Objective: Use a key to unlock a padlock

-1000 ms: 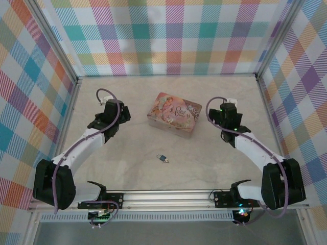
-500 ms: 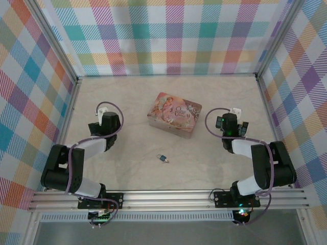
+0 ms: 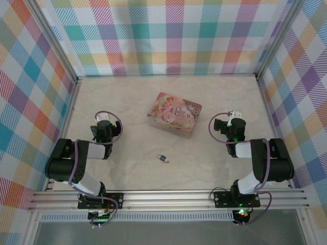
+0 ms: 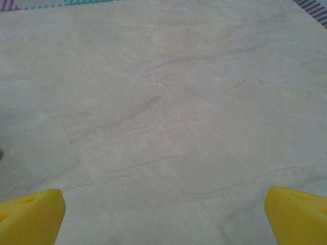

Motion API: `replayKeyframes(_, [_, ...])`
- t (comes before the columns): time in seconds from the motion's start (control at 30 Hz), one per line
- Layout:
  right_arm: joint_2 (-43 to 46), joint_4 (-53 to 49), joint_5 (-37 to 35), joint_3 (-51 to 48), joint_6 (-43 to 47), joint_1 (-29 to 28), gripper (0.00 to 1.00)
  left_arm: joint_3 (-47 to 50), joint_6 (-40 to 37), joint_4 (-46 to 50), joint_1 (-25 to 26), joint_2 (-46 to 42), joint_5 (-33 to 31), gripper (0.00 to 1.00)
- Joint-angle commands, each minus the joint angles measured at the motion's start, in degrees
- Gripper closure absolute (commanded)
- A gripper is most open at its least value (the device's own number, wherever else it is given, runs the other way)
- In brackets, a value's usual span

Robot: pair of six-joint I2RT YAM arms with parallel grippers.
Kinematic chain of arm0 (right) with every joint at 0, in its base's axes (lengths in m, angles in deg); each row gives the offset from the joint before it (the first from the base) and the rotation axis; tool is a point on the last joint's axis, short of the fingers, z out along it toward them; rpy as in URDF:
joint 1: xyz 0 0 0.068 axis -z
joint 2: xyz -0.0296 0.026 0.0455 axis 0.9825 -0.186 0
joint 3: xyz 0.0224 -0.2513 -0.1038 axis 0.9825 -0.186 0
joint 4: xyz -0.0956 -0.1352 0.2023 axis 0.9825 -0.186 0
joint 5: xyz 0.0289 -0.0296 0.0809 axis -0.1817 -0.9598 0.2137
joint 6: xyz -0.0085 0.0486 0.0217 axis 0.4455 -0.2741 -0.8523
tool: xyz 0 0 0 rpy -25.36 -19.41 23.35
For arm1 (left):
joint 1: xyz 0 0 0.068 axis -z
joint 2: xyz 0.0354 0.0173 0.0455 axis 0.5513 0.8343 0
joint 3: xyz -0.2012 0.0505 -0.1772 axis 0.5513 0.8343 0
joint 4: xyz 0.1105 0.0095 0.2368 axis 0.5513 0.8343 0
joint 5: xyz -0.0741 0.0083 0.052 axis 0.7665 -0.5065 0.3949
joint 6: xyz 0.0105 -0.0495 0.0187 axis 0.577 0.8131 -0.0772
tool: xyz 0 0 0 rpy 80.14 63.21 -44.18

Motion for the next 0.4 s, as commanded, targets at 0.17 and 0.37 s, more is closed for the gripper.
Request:
replayKeyframes(0.17, [0.10, 3.67, 3.39, 1.05, 1.28, 0.31, 0.00, -0.55, -1.02, -2.95, 0.26, 0.07, 0.99, 0.00])
replayKeyframes(0.37, [0.22, 4.19, 3.45, 0.72, 1.35, 0.39, 0.01, -0.50, -1.10, -3.18, 0.24, 0.03, 1.00, 0.00])
